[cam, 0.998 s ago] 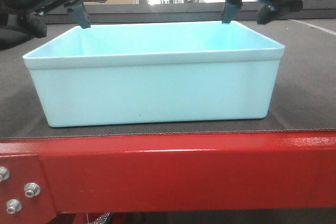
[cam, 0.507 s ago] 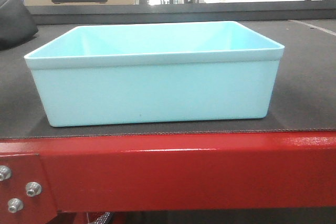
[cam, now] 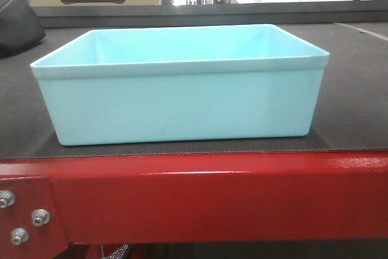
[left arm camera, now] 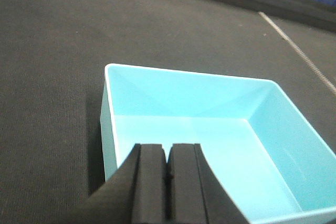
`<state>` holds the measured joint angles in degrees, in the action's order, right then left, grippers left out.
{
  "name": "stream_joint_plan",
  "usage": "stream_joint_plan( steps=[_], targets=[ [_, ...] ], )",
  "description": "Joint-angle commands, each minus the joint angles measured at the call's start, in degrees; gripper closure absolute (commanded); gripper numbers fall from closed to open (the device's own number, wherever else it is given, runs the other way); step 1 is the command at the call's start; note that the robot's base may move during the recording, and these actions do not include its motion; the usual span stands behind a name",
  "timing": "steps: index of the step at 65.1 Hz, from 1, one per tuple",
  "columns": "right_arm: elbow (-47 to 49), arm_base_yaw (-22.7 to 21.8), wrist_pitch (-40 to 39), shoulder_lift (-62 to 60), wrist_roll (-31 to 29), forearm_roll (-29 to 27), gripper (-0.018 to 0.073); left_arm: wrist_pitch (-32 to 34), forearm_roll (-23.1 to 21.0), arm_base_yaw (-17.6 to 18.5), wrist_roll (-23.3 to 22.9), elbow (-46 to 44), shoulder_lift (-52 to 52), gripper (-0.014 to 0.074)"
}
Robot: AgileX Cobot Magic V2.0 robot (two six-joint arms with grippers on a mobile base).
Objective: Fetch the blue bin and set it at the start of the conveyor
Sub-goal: 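Open both grippers and release the bin rims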
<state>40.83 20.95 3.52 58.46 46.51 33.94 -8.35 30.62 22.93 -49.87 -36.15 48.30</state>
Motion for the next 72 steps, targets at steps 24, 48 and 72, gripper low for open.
stream_joint_plan(
  steps=[24, 48, 72],
  targets=[
    [-8.9, 0.2, -3.0, -21.7, -0.6, 0.8, 0.0722, -1.0, -0.3, 0.4, 0.0, 6.6, -22.6, 0.0707],
    [-8.9, 0.2, -12.6, -23.8, -0.6, 0.8, 0.0722, -1.0, -0.3, 0.3, 0.0, 6.6, -24.1, 0.0707],
    [-9.0, -0.3, -2.6, -26.3, -18.7, -13.9, 0.0722, -1.0, -0.3, 0.3, 0.0, 6.6, -24.1, 0.0707]
  ],
)
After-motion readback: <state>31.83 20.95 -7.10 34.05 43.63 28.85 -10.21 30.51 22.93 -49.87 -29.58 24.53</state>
